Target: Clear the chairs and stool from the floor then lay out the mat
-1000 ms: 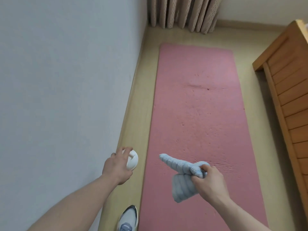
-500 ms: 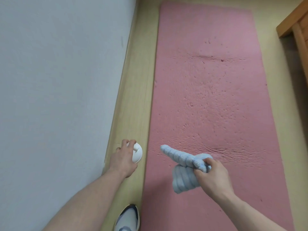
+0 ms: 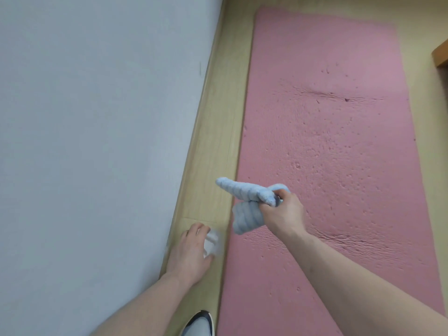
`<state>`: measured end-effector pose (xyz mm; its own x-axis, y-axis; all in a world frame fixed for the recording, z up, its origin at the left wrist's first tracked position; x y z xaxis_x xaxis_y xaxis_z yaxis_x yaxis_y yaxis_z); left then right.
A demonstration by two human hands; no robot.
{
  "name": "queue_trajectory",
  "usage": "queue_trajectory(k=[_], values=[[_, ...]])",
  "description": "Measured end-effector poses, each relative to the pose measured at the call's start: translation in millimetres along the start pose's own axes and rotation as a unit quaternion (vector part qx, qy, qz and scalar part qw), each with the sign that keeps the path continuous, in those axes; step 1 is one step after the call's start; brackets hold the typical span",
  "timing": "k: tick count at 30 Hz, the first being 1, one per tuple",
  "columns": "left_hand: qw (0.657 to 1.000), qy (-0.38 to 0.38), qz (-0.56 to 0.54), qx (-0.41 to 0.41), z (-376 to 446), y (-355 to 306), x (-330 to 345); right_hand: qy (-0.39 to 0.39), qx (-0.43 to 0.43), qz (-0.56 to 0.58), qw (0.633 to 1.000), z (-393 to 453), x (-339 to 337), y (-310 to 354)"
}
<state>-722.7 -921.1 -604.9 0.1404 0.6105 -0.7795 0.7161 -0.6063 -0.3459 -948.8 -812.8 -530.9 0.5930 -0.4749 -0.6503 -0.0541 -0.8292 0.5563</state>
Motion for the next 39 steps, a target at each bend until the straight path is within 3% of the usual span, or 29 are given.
queue_trajectory(k=[8, 15, 22, 28, 34, 39], values=[[1.000, -0.007, -0.006, -0.012, 3.3, 0.6, -5.4, 0.012, -0.009, 0.105, 0.994, 41.6, 68.2, 71.5], [0.999, -0.025, -0.021, -0.019, 2.0, -3.8, -1.9, 0.166, 0.087, 0.111, 0.976, 33.4, 111.8, 58.2], [0.999, -0.014, -0.022, -0.025, 2.1, -10.8, -4.2, 0.148, 0.102, 0.015, 0.984, 4.6, 69.4, -15.6], [0.997, -0.004, 0.051, 0.049, 7.0, -5.6, -10.3, 0.130, 0.098, -0.075, 0.984, -10.3, 22.0, -68.6], [0.998, -0.008, 0.059, -0.027, 6.1, -19.5, -12.1, 0.133, 0.081, -0.145, 0.977, -47.7, -14.3, -109.6], [0.995, -0.029, 0.096, -0.008, -31.1, -47.3, -26.0, 0.148, 0.059, -0.142, 0.977, -102.7, -47.9, -128.7]])
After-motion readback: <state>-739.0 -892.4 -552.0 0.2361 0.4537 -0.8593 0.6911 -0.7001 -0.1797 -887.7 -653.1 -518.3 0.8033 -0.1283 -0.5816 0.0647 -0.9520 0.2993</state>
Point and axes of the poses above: each hand's wrist, its own z-axis towards the middle knuckle, its own x-axis out of the palm, y = z × x, the point moved 5 cm from there along z, towards the middle knuckle, and after that the axes turned 1 degree about x, right-handed, at the moved point
